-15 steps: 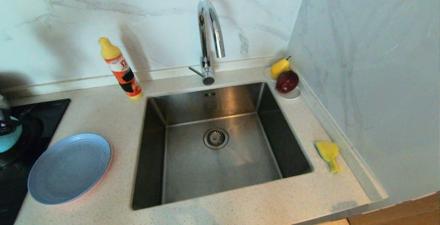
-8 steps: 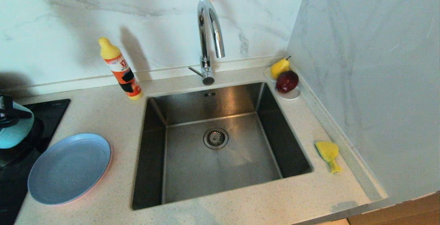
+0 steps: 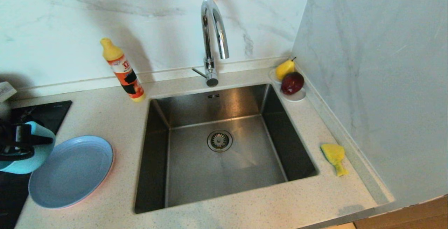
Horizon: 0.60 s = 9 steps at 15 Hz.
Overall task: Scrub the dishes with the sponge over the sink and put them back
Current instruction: Place the bowl on the plate
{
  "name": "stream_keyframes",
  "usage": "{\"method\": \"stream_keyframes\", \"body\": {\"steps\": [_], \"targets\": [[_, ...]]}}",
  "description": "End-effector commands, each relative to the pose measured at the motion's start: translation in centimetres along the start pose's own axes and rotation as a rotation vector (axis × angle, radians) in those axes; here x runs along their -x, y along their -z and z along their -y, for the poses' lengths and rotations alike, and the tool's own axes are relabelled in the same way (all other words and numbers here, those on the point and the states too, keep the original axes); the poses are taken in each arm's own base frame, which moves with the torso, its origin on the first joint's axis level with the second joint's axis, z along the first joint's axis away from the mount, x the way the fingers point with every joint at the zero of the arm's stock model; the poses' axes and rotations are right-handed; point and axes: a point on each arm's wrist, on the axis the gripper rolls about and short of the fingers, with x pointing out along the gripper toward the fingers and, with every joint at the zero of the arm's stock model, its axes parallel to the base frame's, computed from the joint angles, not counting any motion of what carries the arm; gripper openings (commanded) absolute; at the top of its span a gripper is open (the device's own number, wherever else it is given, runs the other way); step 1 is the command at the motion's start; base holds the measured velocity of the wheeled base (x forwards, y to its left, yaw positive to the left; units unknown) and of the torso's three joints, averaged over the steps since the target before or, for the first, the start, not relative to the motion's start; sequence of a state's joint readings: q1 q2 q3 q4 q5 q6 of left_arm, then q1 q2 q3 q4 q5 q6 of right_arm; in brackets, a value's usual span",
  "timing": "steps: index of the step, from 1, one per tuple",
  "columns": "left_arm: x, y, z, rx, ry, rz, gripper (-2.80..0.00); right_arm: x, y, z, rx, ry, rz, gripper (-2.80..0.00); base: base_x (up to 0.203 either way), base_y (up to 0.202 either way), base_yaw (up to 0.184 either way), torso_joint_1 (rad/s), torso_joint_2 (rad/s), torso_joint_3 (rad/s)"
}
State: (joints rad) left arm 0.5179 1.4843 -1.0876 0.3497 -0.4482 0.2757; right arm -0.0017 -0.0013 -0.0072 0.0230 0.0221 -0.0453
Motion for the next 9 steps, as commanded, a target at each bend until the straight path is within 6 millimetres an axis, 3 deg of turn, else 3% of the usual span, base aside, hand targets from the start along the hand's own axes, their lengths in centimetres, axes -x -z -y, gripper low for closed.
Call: {"method": "stream_keyframes", "body": {"steps": [1,9], "targets": [[-0.7,1.5,0.6,-0.029,-0.011,-0.012,-2.80,0.0,0.0,0.0,0.001,-0.001,-0.001,-2.80,0.000,0.000,0.000,0.000,0.00,0.000],[-3.2,3.7,1.2,-0.055,0.003,-0.049,-2.80,0.0,0.0,0.0,0.001,-0.001,-0.001,-2.80,0.000,0.000,0.000,0.000,0.00,0.000]]}}
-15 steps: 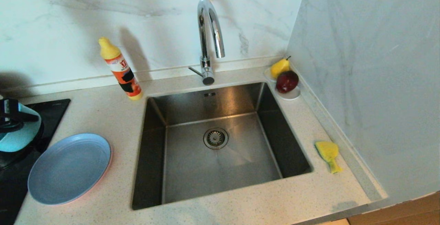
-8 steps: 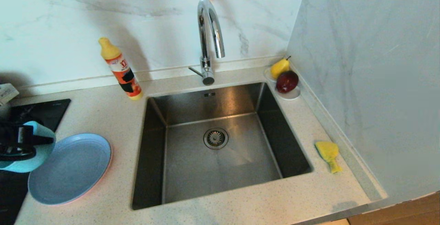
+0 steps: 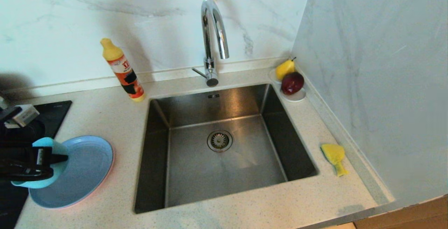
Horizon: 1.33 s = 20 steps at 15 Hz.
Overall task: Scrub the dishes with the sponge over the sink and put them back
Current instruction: Place the bowl on the plate
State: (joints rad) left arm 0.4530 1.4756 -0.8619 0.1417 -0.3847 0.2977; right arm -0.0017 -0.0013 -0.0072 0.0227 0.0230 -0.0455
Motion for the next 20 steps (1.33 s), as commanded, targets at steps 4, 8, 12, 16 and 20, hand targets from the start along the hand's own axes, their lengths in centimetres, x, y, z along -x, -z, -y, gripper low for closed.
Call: {"method": "stream_keyframes", "body": {"steps": [4,8,12,16,20], "targets": [[-2.8,0.6,-0.9,-0.007,-0.027,-0.002,-2.80,0.0,0.0,0.0,0.000,0.000,-0.001,-2.80,0.000,0.000,0.000,0.000,0.00,0.000],[-4.2,0.8,-1.4,0.002,-0.030,-0.004,-2.80,0.0,0.0,0.0,0.000,0.000,-0.001,-2.80,0.000,0.000,0.000,0.000,0.00,0.000],[-4.5,0.8,-1.2,-0.005,-0.020,-0.011,-2.80,0.0,0.0,0.0,0.000,0.000,-0.001,-2.80,0.000,0.000,0.000,0.000,0.00,0.000],[-4.8,0.9,-1.3,-0.003,-0.029,-0.020,-2.80,0.0,0.0,0.0,0.000,0.000,-0.001,-2.80,0.000,0.000,0.000,0.000,0.00,0.000],[-4.8,0.7,-1.2,-0.014,-0.039,-0.008,-2.80,0.0,0.0,0.0,0.000,0.000,-0.001,-2.80,0.000,0.000,0.000,0.000,0.00,0.000]]}}
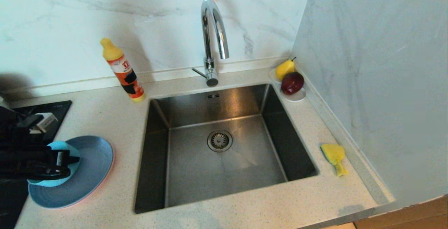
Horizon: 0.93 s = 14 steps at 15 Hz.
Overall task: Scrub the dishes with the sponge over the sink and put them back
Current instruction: Place the bowl on the plate
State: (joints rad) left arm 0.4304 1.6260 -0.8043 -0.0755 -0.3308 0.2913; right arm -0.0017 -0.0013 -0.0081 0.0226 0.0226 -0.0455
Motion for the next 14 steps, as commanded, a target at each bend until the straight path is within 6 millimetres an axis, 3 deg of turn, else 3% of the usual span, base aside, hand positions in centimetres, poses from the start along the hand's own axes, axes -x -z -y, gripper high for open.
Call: {"method": "stream_keyframes", "body": {"steps": [1,4,5,10,14], "targets": [[-0.1,0.0,0.0,-0.004,-0.007,-0.002,-2.80,0.0,0.0,0.0,0.000,-0.001,-0.002,-2.80,0.000,0.000,0.000,0.000,0.00,0.000],[-0.1,0.2,0.1,-0.007,-0.006,-0.008,-2.80,0.0,0.0,0.0,0.000,-0.001,-0.002,-2.80,0.000,0.000,0.000,0.000,0.00,0.000],[-0.1,0.2,0.1,-0.006,-0.007,-0.007,0.00,0.0,0.0,0.0,0.000,-0.001,-0.002,-2.80,0.000,0.000,0.000,0.000,0.00,0.000],[0.5,-0.2,0.2,-0.001,-0.008,0.017,0.00,0.0,0.0,0.0,0.000,-0.001,-0.002,-2.80,0.000,0.000,0.000,0.000,0.00,0.000],[2.3,-2.3,0.3,0.067,-0.027,0.114,0.00,0.0,0.0,0.0,0.000,-0.001,-0.002,-2.80,0.000,0.000,0.000,0.000,0.00,0.000]]}}
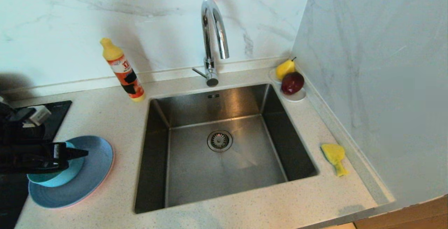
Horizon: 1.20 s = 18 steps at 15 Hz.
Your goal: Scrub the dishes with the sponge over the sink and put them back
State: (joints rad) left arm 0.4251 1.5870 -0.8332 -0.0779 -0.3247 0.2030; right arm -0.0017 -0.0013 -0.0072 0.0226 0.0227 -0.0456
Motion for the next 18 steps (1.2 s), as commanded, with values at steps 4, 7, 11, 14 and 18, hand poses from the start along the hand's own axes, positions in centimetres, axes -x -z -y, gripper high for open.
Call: {"method": "stream_keyframes", "body": {"steps": [4,7,11,14,18], "targets": [[2.9,-4.5,0.1,0.054,-0.027,0.179,0.00,0.0,0.0,0.0,0.000,-0.001,-0.001,-2.80,0.000,0.000,0.000,0.000,0.00,0.000],[5.8,-6.1,0.7,0.062,-0.028,0.282,-2.80,0.0,0.0,0.0,0.000,-0.001,-0.001,-2.80,0.000,0.000,0.000,0.000,0.00,0.000],[9.8,-8.6,1.7,0.085,0.007,0.449,-2.80,0.0,0.0,0.0,0.000,-0.001,-0.001,-2.80,0.000,0.000,0.000,0.000,0.00,0.000],[11.7,-9.3,2.2,0.059,0.003,0.549,-2.80,0.0,0.0,0.0,0.000,-0.001,-0.001,-2.80,0.000,0.000,0.000,0.000,0.00,0.000],[15.4,-7.9,4.3,0.007,0.024,0.638,-2.80,0.0,0.0,0.0,0.000,-0.001,-0.001,-2.80,0.000,0.000,0.000,0.000,0.00,0.000]]}}
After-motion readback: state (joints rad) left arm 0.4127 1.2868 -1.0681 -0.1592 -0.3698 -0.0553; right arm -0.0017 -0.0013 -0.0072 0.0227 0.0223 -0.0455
